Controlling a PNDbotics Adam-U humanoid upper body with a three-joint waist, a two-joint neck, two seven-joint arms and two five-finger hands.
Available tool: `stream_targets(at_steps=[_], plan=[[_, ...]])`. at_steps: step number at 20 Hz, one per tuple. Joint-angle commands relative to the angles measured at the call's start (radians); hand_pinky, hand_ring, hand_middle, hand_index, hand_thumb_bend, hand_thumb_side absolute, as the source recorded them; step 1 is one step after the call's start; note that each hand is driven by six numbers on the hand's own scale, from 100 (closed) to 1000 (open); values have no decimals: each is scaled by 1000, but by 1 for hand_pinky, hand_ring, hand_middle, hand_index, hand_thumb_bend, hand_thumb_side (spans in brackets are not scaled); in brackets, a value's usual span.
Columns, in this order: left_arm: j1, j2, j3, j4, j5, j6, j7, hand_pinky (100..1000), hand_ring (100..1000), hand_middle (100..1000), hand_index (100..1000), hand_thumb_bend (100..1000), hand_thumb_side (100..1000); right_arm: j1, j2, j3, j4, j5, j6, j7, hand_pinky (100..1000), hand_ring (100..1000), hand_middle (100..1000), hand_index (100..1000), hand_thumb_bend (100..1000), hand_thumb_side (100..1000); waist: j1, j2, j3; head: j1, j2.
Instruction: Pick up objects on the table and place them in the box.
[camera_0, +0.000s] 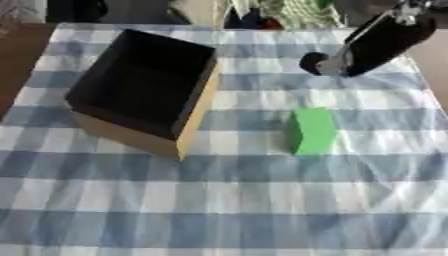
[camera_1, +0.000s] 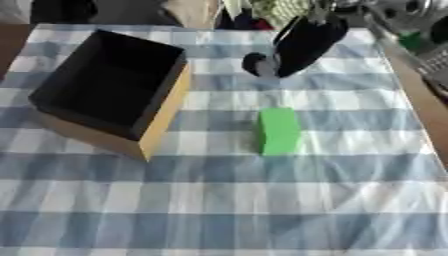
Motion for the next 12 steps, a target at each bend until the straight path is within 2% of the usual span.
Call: stream_targets(at_steps=[1, 7, 12], plan=[[-7, 24, -1, -14, -1, -2, -2, 602, 735, 577, 727, 308, 401, 0, -40, 7, -9, -20, 169, 170, 965, 1000, 911, 969, 412, 100, 0, -13, 1, -4, -6], [-9, 24, -3, -14, -1, -3, -4, 601, 735, 577, 727, 303, 396, 36, -64, 31, -9, -46, 195, 170, 972, 1000, 917, 985, 428, 166, -3, -10, 2, -5, -10], [-10, 23, -3, -14, 0, -4, -3, 601, 735, 577, 727, 301, 393, 56, -71, 55, -6, -59, 223, 170, 976, 1000, 924, 990, 440, 109, -3, -9, 6, -8, -11]])
